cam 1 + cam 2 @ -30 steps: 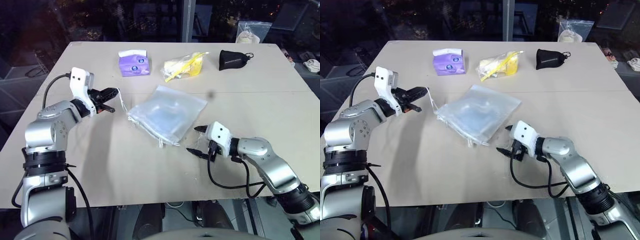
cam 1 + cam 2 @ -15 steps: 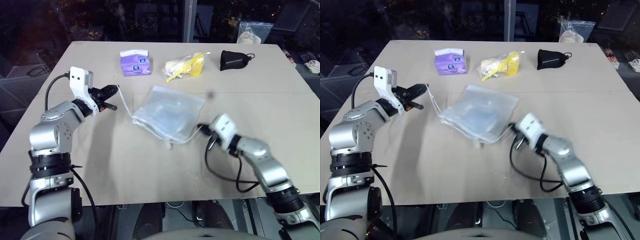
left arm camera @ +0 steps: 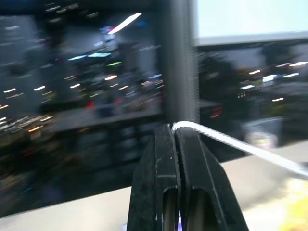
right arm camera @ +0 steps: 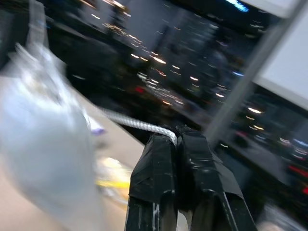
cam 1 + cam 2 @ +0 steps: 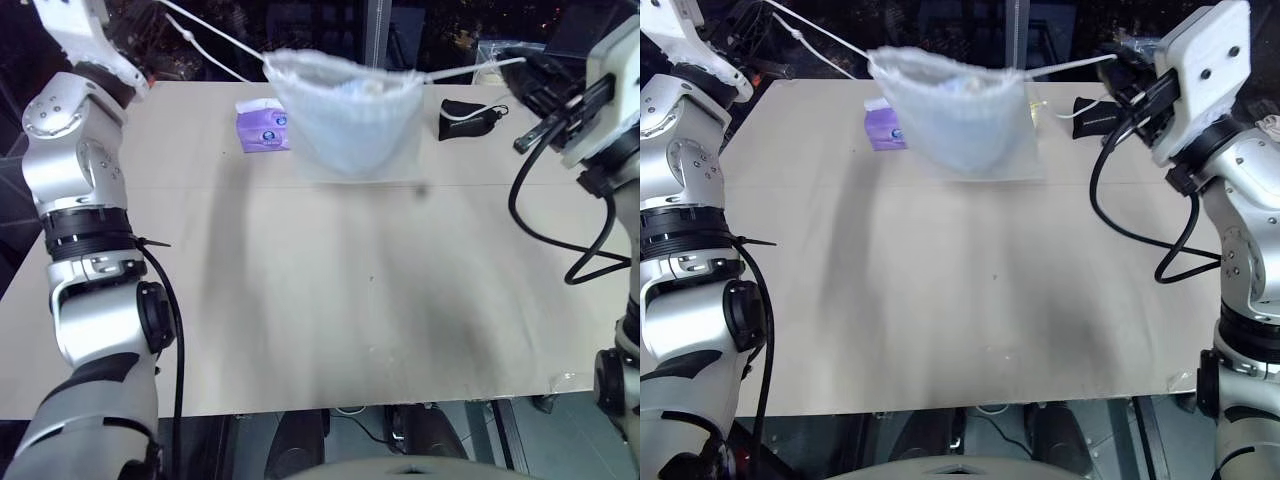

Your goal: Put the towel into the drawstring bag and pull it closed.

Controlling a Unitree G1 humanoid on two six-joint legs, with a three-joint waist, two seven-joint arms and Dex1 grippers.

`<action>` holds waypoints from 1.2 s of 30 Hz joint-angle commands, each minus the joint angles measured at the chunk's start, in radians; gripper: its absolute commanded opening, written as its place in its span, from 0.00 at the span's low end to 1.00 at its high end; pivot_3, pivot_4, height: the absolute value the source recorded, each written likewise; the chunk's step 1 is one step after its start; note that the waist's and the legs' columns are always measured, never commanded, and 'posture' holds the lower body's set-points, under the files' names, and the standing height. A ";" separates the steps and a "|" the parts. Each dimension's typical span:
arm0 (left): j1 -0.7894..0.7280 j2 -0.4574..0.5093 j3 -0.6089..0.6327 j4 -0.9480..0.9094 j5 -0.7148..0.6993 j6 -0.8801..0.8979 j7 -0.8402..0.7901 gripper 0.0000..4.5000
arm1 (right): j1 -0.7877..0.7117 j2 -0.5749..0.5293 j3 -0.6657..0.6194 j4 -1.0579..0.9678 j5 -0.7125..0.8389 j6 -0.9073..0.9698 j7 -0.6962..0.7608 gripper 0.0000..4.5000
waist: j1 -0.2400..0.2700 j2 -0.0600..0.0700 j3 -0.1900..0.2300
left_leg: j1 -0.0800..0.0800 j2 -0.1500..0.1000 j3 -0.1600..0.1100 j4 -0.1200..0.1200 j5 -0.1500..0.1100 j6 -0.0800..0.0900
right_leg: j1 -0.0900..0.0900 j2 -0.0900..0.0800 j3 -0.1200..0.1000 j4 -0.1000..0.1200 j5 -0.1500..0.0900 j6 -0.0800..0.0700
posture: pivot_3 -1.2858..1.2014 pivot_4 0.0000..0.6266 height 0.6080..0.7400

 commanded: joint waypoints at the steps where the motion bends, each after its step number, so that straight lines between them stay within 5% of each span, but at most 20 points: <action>1: 0.022 0.004 0.004 0.045 0.041 -0.068 0.042 0.00 | 0.030 -0.017 0.009 0.012 -0.067 -0.031 -0.046 0.01 | 0.002 0.000 0.000 | -0.001 0.000 0.000 0.000 0.000 0.000 | -0.001 0.000 0.000 0.000 0.000 0.000 | 0.52 0.24 1.00; 4: 0.020 0.001 -0.023 0.062 0.039 -0.032 -0.005 0.00 | -0.053 0.084 -0.107 0.072 -0.014 -0.016 -0.178 0.01 | 0.003 -0.002 0.002 | -0.005 0.000 0.000 0.000 0.000 0.000 | -0.003 0.000 -0.001 0.000 0.000 0.000 | 0.52 0.24 1.00; 6: 0.045 -0.002 -0.027 0.097 0.058 -0.065 0.013 0.00 | 0.060 0.001 -0.009 0.111 -0.130 -0.127 -0.104 0.01 | 0.006 -0.002 0.001 | -0.009 0.000 0.001 0.002 0.000 0.000 | -0.007 -0.001 -0.001 0.001 0.000 0.000 | 0.52 0.24 1.00; 9: 0.028 -0.008 -0.002 0.099 0.034 -0.113 0.012 0.00 | -0.002 0.051 -0.056 0.083 -0.049 -0.099 -0.137 0.01 | 0.005 -0.002 0.001 | -0.014 0.001 0.002 0.004 0.000 0.000 | -0.009 -0.003 -0.005 -0.001 0.000 0.000 | 0.52 0.24 1.00; 12: 0.058 -0.004 -0.034 0.122 0.068 -0.113 -0.005 0.00 | 0.105 -0.046 -0.003 0.155 -0.157 -0.177 -0.072 0.01 | 0.005 -0.002 0.002 | -0.019 0.000 0.003 0.006 0.000 0.000 | -0.015 -0.003 -0.004 0.002 0.001 0.001 | 0.52 0.24 1.00; 15: 0.073 -0.001 -0.038 0.114 0.077 -0.142 -0.007 0.00 | 0.069 -0.020 -0.056 0.152 -0.106 -0.158 -0.110 0.01 | 0.003 -0.002 0.001 | -0.018 0.001 0.003 0.005 0.000 0.000 | -0.014 -0.003 -0.005 0.001 0.001 0.001 | 0.52 0.24 1.00; 20: 0.063 0.067 0.000 0.302 0.137 -0.167 0.169 0.00 | 0.084 -0.105 -0.137 0.395 -0.271 -0.218 -0.275 0.01 | 0.003 -0.002 0.001 | -0.017 0.001 0.003 0.005 0.000 0.000 | -0.014 -0.003 -0.004 0.004 0.001 0.001 | 0.52 0.24 1.00; 26: 0.022 0.111 0.056 0.410 0.112 -0.235 0.340 0.00 | 0.045 -0.173 -0.198 0.626 -0.293 -0.314 -0.373 0.01 | 0.003 -0.002 0.001 | -0.017 0.001 0.003 0.005 0.000 0.000 | -0.014 -0.003 -0.004 0.004 0.001 0.001 | 0.52 0.24 1.00; 31: -0.006 0.028 0.089 0.282 -0.036 -0.276 0.127 0.00 | 0.019 -0.131 -0.152 0.542 -0.128 -0.368 -0.166 0.01 | 0.001 -0.002 0.001 | -0.017 0.001 0.004 0.005 0.000 0.000 | -0.014 -0.003 -0.004 0.002 0.001 0.001 | 0.52 0.24 1.00; 36: 0.295 -0.112 -0.048 -0.192 -0.203 0.035 -0.126 0.00 | 0.353 -0.124 0.017 0.144 0.096 -0.181 0.141 0.01 | 0.005 0.005 -0.005 | -0.016 0.003 0.004 0.004 0.000 0.000 | -0.009 -0.003 -0.006 0.005 0.000 0.003 | 0.52 0.24 1.00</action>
